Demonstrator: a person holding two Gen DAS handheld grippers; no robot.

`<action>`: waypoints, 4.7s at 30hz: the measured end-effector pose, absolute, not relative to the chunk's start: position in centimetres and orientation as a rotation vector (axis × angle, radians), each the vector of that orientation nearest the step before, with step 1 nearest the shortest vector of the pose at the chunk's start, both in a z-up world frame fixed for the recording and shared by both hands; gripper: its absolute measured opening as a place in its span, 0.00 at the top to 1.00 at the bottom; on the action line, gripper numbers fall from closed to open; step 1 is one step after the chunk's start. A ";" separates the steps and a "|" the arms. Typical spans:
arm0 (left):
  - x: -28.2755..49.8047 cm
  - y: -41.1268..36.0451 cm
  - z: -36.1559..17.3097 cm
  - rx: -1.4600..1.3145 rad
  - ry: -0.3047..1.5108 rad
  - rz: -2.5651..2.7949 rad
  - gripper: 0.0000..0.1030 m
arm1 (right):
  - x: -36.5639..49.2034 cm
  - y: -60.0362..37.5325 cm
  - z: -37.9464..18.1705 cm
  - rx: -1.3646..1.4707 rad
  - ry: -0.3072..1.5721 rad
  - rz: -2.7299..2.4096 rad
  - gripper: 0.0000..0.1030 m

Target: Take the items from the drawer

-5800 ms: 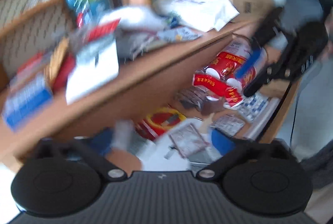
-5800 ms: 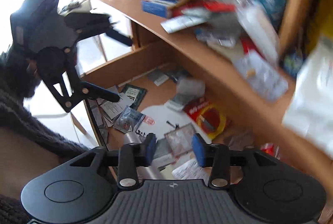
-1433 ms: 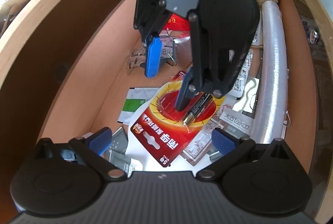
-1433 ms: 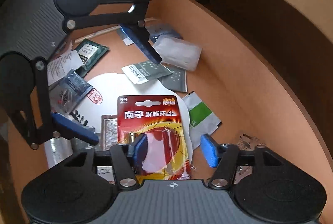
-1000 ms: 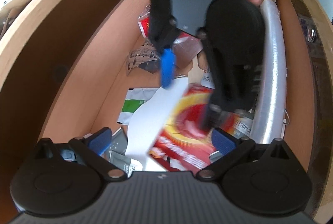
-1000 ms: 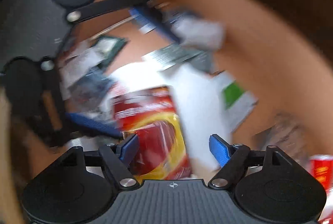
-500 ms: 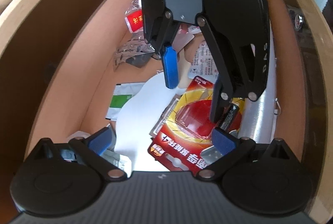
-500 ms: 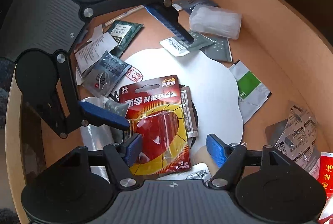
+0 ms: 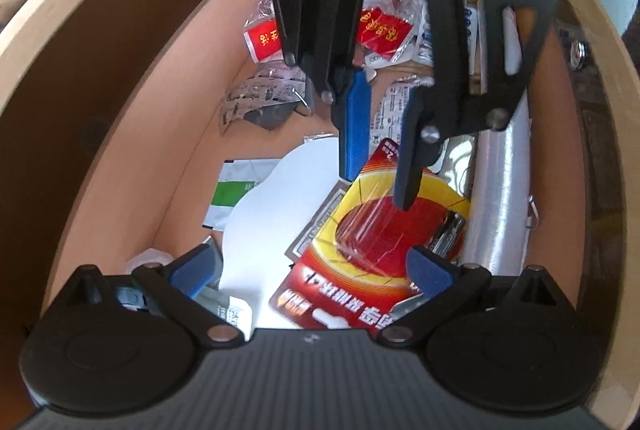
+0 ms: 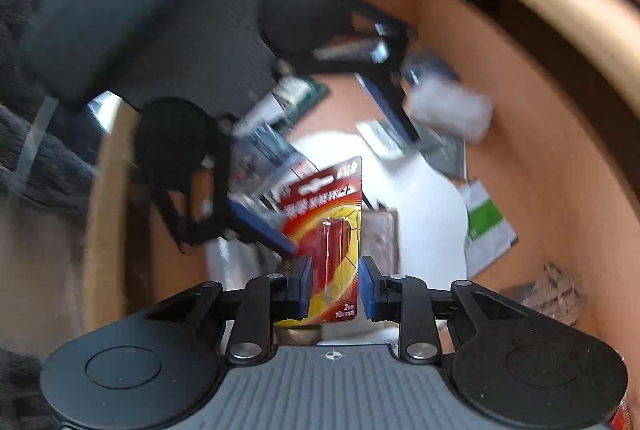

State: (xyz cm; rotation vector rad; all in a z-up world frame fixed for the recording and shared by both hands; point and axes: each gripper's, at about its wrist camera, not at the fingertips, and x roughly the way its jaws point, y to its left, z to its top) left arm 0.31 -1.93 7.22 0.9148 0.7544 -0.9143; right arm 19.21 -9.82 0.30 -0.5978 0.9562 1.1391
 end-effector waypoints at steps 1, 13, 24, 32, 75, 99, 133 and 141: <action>-0.7 -1.8 8.1 0.905 0.759 -0.924 0.00 | 18.9 -9.8 0.8 -0.595 0.937 1.155 0.76; -6.8 2.0 18.0 0.771 0.969 -1.047 0.30 | 17.1 -9.3 1.1 -0.681 0.835 1.193 0.76; -11.2 5.4 26.5 0.755 0.920 -1.082 0.73 | 16.6 -9.0 -0.4 -0.796 0.813 1.166 0.68; -10.9 7.0 32.1 0.774 0.890 -1.080 0.71 | 15.7 -8.7 -0.3 -0.829 0.778 1.164 0.87; 5.6 13.2 49.0 0.574 0.434 -0.592 0.51 | 25.9 -8.2 20.3 -0.501 0.388 0.609 0.79; 7.7 10.2 41.1 0.595 0.374 -0.501 0.10 | 23.3 -8.3 20.4 -0.481 0.349 0.569 0.64; 20.4 8.4 20.6 0.596 0.346 -0.589 0.01 | 15.7 -9.9 18.0 -0.587 0.366 0.760 0.63; 15.5 7.1 14.0 0.752 0.550 -0.658 0.01 | 11.0 -5.8 12.4 -0.786 0.462 1.002 0.73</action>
